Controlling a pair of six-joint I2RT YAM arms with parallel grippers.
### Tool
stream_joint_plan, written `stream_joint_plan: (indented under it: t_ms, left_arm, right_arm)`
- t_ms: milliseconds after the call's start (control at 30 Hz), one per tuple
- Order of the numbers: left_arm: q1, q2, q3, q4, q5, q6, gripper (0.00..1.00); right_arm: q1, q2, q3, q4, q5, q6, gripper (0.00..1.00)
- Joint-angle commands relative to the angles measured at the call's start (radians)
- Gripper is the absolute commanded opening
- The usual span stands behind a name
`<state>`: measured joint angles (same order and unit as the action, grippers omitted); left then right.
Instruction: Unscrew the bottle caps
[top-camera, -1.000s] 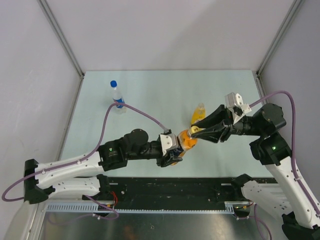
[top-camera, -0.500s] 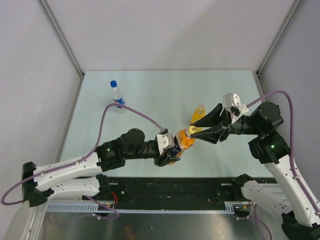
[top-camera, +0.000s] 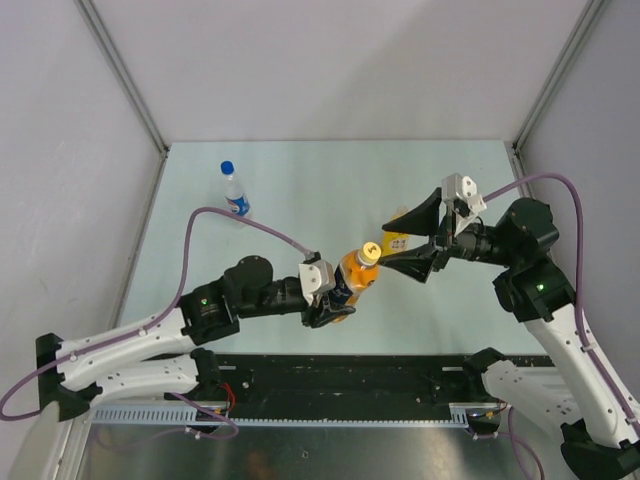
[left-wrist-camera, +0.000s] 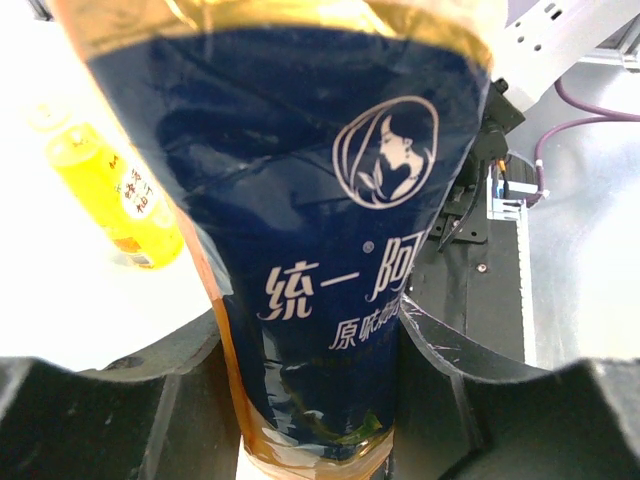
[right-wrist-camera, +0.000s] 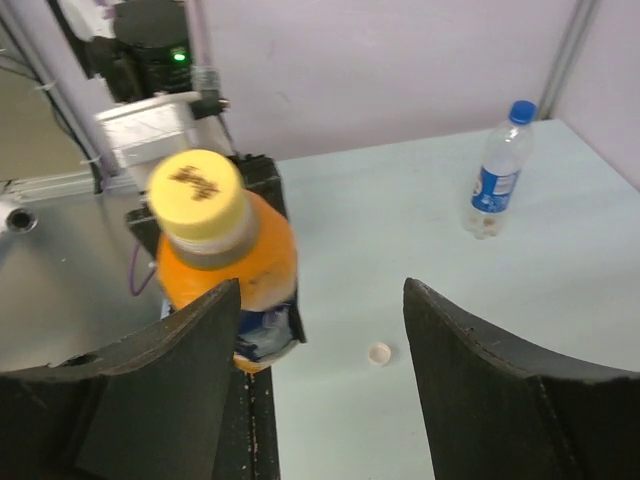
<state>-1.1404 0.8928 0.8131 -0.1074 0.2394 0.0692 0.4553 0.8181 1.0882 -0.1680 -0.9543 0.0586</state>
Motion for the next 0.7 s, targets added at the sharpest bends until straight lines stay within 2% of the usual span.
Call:
stream_joint_plan:
  t_ms: [0,200,433,667]
  left_arm:
    - [0.005,-0.044,-0.007,0.074,0.002,0.012,0.00]
    - [0.011,-0.060,-0.019,0.073,-0.074,0.004,0.00]
    - [0.011,-0.036,-0.019,0.072,-0.177,0.005,0.00]
    - [0.011,0.024,-0.016,0.071,-0.317,0.006,0.00]
  right_arm:
    - [-0.011,0.011,0.001,-0.019,0.122,-0.005,0.70]
    - [-0.065,0.007,0.001,-0.020,0.277,0.080,0.71]
    - [-0.093,-0.008,0.001,-0.004,0.442,0.202,0.97]
    - [-0.092,-0.009,0.001,0.035,0.507,0.312,0.99]
